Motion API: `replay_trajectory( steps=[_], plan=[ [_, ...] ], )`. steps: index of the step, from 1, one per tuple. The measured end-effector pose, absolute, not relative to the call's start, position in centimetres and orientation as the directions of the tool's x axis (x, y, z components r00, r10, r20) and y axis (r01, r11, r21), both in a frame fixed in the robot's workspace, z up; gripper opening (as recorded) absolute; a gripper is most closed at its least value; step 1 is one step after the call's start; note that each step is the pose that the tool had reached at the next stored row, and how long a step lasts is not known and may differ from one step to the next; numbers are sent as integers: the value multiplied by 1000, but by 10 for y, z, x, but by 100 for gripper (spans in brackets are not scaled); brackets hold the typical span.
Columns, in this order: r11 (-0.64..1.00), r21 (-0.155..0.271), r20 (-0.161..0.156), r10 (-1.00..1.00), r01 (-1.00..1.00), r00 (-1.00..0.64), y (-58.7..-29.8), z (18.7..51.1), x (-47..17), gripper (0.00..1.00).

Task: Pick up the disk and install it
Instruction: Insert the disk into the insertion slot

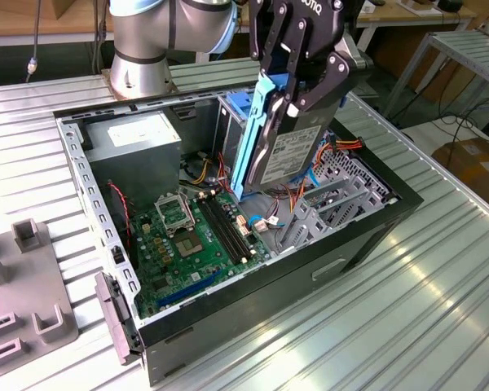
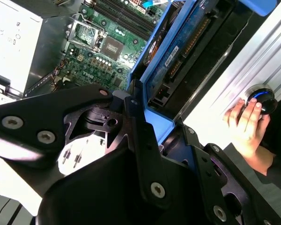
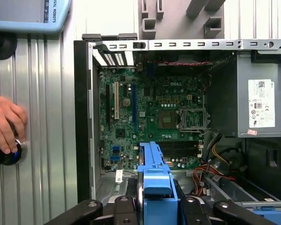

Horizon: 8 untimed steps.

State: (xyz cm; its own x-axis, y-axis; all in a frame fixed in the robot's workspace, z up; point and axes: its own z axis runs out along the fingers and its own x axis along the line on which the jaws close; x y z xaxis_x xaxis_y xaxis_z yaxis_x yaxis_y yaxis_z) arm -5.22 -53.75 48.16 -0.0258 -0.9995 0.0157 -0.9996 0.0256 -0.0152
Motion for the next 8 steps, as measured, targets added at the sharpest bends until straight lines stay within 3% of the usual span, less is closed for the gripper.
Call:
replay_trajectory(
  steps=[8],
  plan=[
    [26, -15, 16, -1000, -1000, -26, -541, 481, -49, 37]
  ],
)
